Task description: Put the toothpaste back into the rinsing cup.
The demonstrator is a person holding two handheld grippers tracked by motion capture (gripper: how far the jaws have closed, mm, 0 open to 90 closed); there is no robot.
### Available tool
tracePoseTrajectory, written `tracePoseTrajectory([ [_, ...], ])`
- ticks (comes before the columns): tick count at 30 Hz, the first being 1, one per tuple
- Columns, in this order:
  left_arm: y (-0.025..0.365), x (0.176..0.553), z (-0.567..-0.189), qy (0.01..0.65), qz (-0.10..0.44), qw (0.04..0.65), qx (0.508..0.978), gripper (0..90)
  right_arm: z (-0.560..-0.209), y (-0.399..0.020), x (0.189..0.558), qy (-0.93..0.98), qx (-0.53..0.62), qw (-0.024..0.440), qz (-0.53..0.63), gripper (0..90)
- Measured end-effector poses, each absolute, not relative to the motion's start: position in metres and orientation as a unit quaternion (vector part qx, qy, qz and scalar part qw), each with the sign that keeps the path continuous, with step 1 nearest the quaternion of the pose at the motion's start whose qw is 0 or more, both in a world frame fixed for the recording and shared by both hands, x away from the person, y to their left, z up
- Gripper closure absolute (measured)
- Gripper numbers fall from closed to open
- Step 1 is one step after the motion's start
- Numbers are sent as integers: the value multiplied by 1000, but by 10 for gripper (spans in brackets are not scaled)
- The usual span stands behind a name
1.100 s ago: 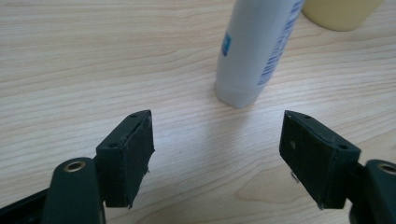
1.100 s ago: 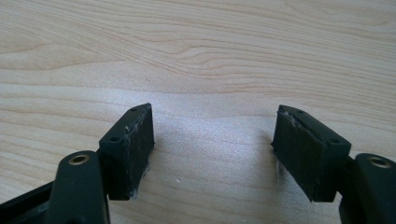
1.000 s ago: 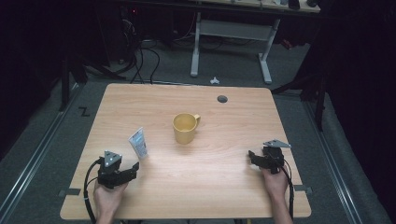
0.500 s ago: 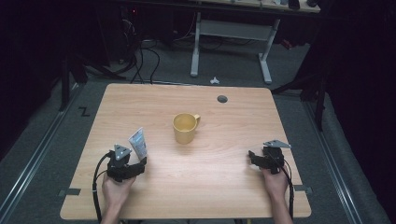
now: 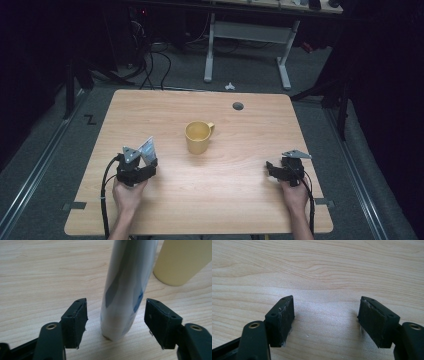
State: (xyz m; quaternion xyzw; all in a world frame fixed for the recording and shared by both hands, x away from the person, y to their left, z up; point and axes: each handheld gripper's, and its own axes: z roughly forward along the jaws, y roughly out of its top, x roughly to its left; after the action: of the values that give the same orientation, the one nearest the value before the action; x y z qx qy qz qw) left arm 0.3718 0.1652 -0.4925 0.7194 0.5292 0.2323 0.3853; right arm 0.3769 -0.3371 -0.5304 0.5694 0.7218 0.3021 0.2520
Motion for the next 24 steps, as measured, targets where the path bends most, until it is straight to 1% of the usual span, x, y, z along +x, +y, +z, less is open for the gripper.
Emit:
tracePoseTrajectory([
  [6, 162, 377, -492, 530, 245, 385, 715, 412, -530, -337, 377, 722, 569, 252, 302, 292],
  [8, 162, 377, -492, 531, 245, 384, 714, 416, -530, -337, 377, 722, 569, 252, 302, 292],
  [14, 161, 380, -494, 532, 240, 391, 712, 465, -530, -337, 377, 722, 569, 252, 302, 293],
  [18, 159, 380, -494, 524, 239, 396, 715, 541, -530, -337, 377, 722, 569, 252, 302, 292],
  [24, 161, 381, -494, 521, 235, 397, 718, 559, -530, -337, 377, 722, 570, 252, 302, 293],
])
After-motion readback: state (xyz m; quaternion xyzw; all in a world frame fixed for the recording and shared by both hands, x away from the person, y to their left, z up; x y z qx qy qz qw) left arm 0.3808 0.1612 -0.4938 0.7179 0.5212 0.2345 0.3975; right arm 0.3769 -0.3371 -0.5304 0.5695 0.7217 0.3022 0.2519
